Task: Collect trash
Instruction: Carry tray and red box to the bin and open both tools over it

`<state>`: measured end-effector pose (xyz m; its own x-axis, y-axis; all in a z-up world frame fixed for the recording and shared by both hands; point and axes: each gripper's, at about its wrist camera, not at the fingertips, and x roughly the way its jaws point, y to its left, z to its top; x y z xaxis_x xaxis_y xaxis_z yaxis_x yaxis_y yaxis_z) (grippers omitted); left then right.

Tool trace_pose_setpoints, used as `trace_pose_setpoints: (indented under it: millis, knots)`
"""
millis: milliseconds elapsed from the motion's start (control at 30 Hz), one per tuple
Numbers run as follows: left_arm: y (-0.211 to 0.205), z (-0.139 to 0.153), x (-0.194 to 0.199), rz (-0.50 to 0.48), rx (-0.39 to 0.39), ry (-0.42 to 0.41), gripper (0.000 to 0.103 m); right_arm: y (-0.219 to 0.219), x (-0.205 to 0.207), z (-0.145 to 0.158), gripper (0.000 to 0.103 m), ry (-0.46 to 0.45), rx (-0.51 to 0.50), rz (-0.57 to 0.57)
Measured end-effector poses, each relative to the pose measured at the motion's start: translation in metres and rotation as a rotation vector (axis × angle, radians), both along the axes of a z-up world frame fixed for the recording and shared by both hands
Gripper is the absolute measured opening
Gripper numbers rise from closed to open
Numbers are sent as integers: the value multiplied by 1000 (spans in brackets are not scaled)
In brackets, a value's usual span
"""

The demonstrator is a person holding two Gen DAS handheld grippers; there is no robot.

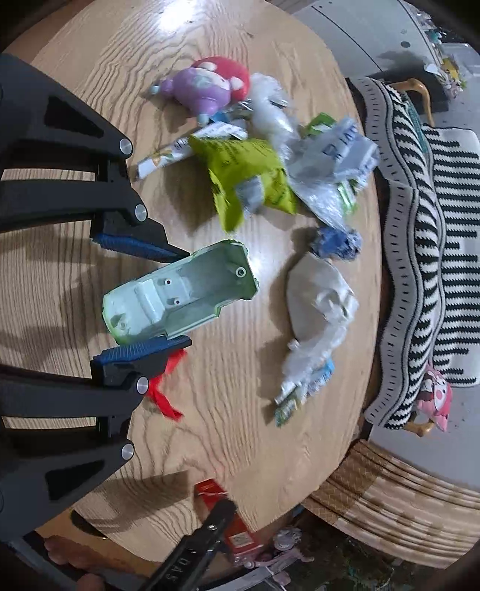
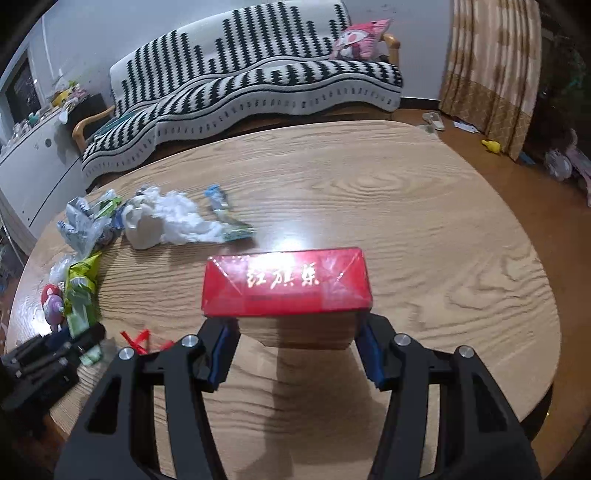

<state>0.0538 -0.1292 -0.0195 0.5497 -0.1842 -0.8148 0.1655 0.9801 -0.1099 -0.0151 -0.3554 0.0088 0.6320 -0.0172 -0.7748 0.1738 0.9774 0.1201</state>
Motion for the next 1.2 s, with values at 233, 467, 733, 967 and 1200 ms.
trace_pose_setpoints:
  millis: [233,467,733,967,1200]
  knots:
    - [-60,17,-16,-99,-34,-50,39,-69,-48,3,56,-6,-7,-106]
    - [-163,24,-46,-291,-63,-100,39,-163,-117,-5,56,2,-3,-280]
    - [-304,6,-108,-582,-118,-101,39,-275,-216,-33,56,40,35,-506]
    - [-398,-33,-163,-823,-113,-38,39,-333,-275,-71,56,118,84,-624]
    - [-457,-75,-180,-909,-74,44,39,-356,-298,-90,56,150,126,-654]
